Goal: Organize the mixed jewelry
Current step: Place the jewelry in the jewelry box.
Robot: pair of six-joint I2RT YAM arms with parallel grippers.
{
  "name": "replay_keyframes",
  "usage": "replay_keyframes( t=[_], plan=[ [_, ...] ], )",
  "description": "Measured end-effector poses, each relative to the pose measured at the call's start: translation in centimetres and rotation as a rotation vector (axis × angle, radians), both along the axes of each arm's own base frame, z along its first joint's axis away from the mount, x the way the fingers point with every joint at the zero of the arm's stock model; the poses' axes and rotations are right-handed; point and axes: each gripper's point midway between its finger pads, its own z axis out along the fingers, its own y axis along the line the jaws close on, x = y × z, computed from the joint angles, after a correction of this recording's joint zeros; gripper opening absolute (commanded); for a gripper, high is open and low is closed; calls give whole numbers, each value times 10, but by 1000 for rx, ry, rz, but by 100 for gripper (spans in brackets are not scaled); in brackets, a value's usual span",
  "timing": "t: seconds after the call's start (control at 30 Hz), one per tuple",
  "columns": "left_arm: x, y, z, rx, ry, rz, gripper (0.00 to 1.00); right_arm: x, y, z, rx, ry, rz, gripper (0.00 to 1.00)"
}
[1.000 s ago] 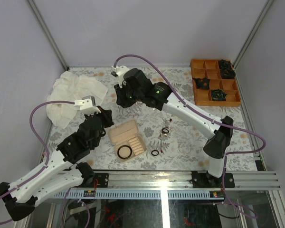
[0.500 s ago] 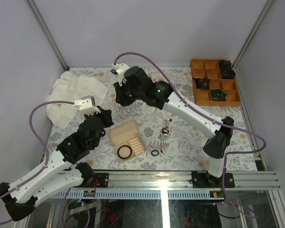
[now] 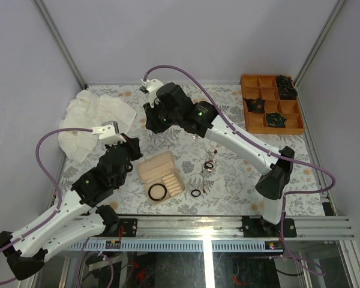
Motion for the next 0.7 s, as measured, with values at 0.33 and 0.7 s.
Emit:
replay_keyframes(
  t=[0.33,0.7],
  plan=[
    [-1,3,4,-5,-15,4,1,0,0,0,0,0,1,17],
    [-1,3,7,-15,-24,2,1,0,1,-8,-5,6,1,17]
  ],
)
